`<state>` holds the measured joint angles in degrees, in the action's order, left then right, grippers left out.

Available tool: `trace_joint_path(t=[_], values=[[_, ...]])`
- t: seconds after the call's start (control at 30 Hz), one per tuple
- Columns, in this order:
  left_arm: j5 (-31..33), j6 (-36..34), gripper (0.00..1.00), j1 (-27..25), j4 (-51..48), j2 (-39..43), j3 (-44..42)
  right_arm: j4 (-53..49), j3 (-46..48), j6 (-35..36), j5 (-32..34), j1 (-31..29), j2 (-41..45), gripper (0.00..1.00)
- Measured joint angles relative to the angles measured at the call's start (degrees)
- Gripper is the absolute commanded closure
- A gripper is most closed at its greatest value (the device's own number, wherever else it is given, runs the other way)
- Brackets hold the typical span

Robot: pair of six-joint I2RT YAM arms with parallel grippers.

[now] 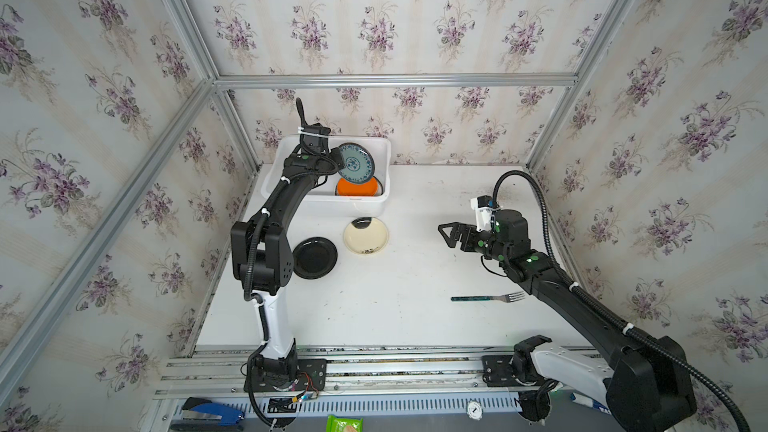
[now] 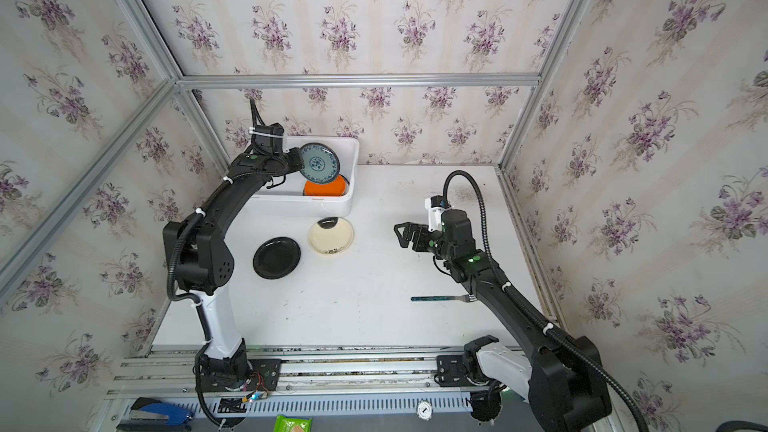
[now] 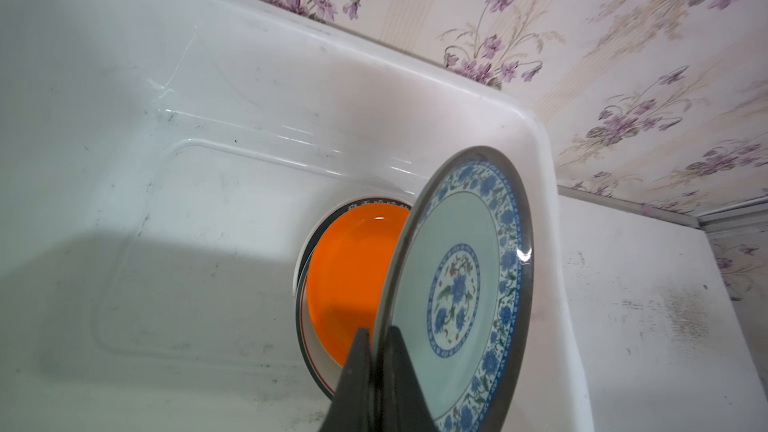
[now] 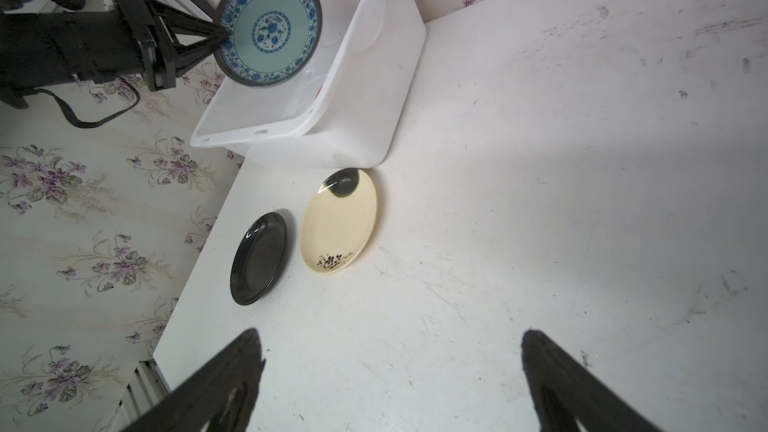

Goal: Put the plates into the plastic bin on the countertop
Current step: 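Lower the blue-and-white plate into the bin and open the left gripper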

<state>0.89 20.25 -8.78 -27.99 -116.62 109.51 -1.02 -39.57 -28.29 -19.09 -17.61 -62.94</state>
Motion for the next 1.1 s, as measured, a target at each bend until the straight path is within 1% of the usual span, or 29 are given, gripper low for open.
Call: trace_joint_path(t=[0.23,0.43,0.6,0.63,0.7,0.77,0.83,0.87,0.9,0.97,1.07,1.1], values=[[2.7,-3.5,1.00,-0.7,-5.2,-6.9,7.1,0.0,0.2,0.2,0.3,0.2,-1.0,0.01],[5.1,-6.2,0.99,-1.4,-8.7,-10.9,10.1,0.1,1.1,-0.9,0.3,0.4,-1.7,0.01],[5.4,-6.8,0.93,-1.4,-11.0,-13.8,12.3,0.7,1.8,-2.1,0.2,0.7,-1.9,0.01],[5.2,-6.8,0.90,-1.4,-11.0,-14.1,12.6,0.5,1.9,-2.7,0.1,0.7,-1.8,0.01],[5.0,-6.8,0.80,-1.4,-11.2,-14.5,13.0,0.7,2.2,-2.8,0.0,0.8,-1.5,0.01],[5.0,-7.2,0.61,-1.4,-11.9,-14.7,13.2,0.4,2.6,-2.9,-0.1,0.9,-1.0,0.01],[4.7,-7.3,0.50,-1.5,-12.7,-14.7,13.2,0.4,3.0,-3.3,-0.2,0.9,-0.4,0.01],[4.6,-7.6,0.46,-1.5,-12.9,-14.5,13.2,0.5,3.2,-3.3,-0.1,0.9,-0.1,0.01],[4.6,-7.8,0.40,-1.6,-13.0,-14.3,13.2,0.5,3.4,-3.4,-0.1,0.9,0.2,0.01],[4.6,-8.4,0.31,-1.8,-13.4,-13.4,13.2,0.5,3.9,-3.5,-0.2,1.0,0.7,0.01],[4.8,-9.6,0.24,-2.1,-13.4,-11.5,13.2,0.7,4.5,-4.1,-0.2,1.1,1.1,0.01],[4.8,-9.9,0.18,-2.1,-13.4,-11.0,13.2,0.9,4.8,-4.4,-0.2,1.2,1.2,0.01]])
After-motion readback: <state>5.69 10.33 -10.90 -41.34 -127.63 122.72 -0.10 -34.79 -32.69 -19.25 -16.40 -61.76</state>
